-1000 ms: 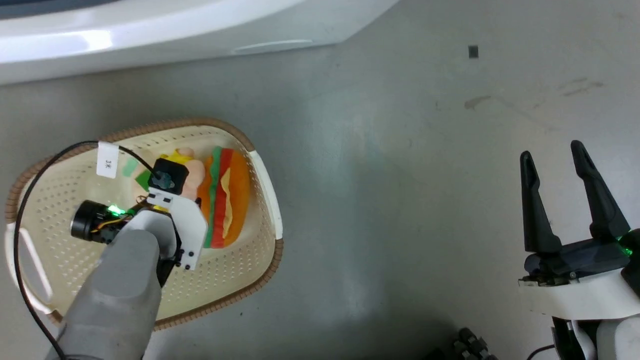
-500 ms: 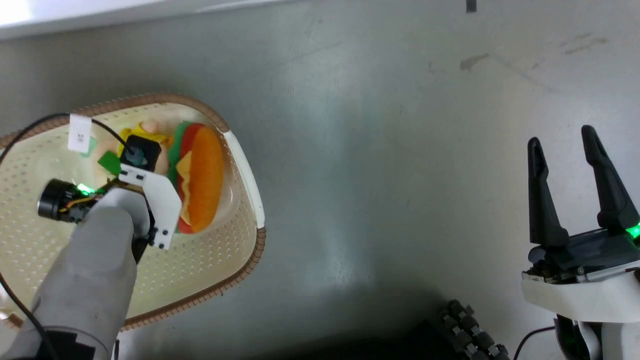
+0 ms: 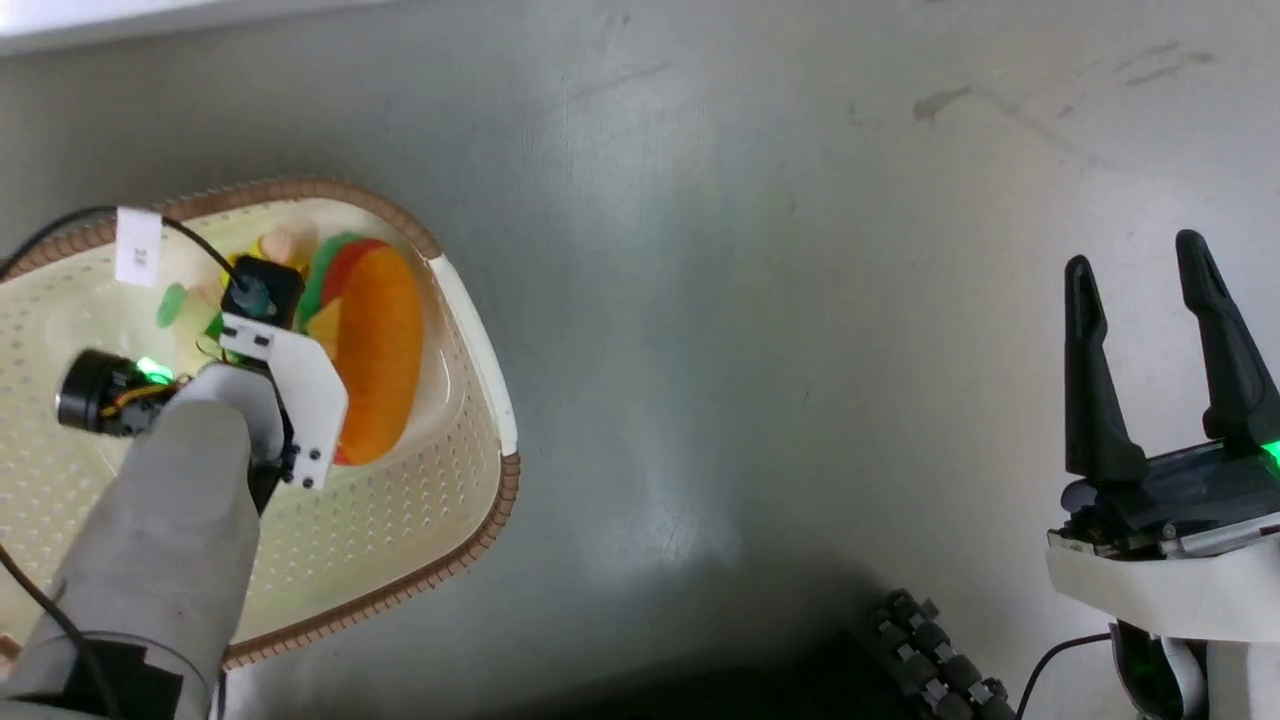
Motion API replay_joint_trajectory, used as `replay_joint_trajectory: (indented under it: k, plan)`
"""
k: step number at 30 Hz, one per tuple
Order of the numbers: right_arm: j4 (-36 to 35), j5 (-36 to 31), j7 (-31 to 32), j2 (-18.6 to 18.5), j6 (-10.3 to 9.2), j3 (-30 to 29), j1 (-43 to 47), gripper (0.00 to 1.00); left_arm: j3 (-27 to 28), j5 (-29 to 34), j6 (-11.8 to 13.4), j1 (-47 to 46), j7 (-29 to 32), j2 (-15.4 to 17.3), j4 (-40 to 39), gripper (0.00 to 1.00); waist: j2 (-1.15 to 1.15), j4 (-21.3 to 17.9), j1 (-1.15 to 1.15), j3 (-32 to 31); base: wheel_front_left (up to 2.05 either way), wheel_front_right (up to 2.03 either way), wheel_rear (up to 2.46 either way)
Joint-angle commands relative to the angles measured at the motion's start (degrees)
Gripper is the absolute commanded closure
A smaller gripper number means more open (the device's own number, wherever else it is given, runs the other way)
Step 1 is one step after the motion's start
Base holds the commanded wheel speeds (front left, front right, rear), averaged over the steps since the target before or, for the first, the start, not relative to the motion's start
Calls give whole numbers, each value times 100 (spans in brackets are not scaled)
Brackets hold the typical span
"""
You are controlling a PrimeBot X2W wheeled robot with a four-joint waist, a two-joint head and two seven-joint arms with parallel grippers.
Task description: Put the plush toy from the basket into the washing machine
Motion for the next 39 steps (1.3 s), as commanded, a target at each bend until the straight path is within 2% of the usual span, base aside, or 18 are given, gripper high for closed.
replay_joint_trajectory:
  k: [1, 7, 15, 20, 25, 28, 39]
  plan:
    - [16, -5, -27, 3, -5, -21, -94, 0, -21, -32, 3, 165, -6, -33, 72, 100, 0, 32, 0, -159, 0, 0, 0]
    - [187, -95, -27, 3, -5, -71, -96, 0, -7, -170, 11, 552, -227, -227, 73, 100, 0, 117, 0, -866, 0, 0, 0]
    - [460, -258, -27, 3, -5, -122, 94, 0, -11, -360, -78, 1225, -973, -527, 73, 100, 0, 356, 0, -2084, 0, 0, 0]
    - [591, -270, -27, 3, -5, -259, 258, 0, 41, -509, -117, 1597, -1539, -623, 64, 100, 0, 568, 0, -2730, 0, 0, 0]
    - [667, -277, -27, 3, -5, -246, 476, 0, 109, -646, -143, 1943, -1839, -702, -156, 100, 0, 796, 0, -3274, 0, 0, 0]
    - [699, -296, -27, 3, -5, -235, 606, 0, 180, -717, -114, 2169, -1886, -722, -462, 100, 0, 915, 0, -3556, 0, 0, 0]
    - [730, -308, -27, 3, -5, -293, 994, 0, 641, -675, 191, 3385, -1894, -711, -2960, 100, 0, 1243, 0, -4291, 0, 0, 0]
